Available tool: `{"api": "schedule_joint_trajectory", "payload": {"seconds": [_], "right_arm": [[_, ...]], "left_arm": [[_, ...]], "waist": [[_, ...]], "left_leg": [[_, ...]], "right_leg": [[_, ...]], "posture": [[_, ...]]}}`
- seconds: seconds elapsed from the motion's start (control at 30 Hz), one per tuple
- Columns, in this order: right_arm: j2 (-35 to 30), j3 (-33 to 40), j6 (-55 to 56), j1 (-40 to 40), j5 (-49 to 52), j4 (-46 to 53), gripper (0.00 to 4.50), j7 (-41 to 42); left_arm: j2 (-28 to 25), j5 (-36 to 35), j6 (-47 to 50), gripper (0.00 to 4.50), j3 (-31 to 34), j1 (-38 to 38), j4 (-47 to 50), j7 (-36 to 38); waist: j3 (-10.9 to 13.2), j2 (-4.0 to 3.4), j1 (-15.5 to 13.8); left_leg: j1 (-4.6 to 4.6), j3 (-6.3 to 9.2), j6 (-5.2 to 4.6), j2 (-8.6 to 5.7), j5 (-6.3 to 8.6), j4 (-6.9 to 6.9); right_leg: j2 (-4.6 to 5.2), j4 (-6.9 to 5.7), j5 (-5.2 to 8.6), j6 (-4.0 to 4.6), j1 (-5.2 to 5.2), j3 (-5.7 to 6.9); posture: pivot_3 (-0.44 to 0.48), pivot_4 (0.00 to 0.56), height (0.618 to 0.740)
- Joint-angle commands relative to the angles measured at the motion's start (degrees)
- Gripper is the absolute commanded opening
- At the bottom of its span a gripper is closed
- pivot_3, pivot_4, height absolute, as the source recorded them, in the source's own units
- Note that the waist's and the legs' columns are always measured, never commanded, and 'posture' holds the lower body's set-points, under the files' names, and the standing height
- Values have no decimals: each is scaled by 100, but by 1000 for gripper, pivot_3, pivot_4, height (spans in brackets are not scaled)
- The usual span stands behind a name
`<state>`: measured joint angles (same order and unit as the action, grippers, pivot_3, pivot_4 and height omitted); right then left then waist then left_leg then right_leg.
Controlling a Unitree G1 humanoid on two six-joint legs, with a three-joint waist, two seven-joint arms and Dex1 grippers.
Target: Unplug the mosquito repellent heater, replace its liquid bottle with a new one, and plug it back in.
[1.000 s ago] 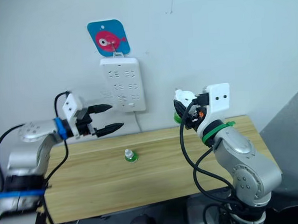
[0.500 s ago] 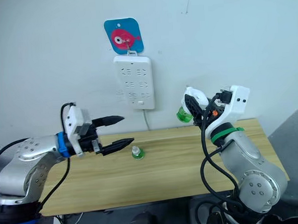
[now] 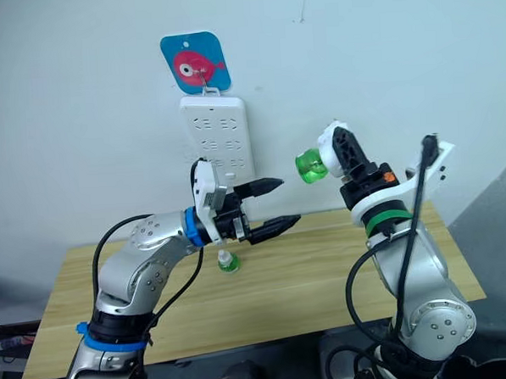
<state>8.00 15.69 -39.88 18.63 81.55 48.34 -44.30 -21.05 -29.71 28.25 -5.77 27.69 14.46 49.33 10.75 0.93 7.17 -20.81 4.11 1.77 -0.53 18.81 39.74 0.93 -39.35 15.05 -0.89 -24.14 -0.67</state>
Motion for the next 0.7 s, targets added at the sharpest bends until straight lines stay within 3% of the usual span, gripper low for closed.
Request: {"api": "schedule_joint_trajectory", "payload": {"seconds": [0.03,0.27,0.7], "right_arm": [[409,-686,641,-869,464,239,2945,-255],[-90,-1399,1600,-1201,667,348,2945,-376],[-454,-1796,2365,-1187,795,328,2945,-365]], "left_arm": [[138,19,-166,4500,-79,96,37,-29],[464,-93,-5,4500,42,272,2,-371],[369,-262,238,4500,43,177,94,-352]], "waist": [[-2,-1,53],[-2,-2,129],[-2,-2,108]], "left_leg": [[0,0,0,0,0,-1],[-6,-1,-4,9,2,-6],[-5,-3,-4,11,2,-3]], "right_leg": [[-1,2,0,0,0,-1],[-16,26,-6,-11,2,-16],[-27,33,-7,-13,4,-23]], "posture": [[-226,159,740],[-229,160,740],[-219,159,740]]}}
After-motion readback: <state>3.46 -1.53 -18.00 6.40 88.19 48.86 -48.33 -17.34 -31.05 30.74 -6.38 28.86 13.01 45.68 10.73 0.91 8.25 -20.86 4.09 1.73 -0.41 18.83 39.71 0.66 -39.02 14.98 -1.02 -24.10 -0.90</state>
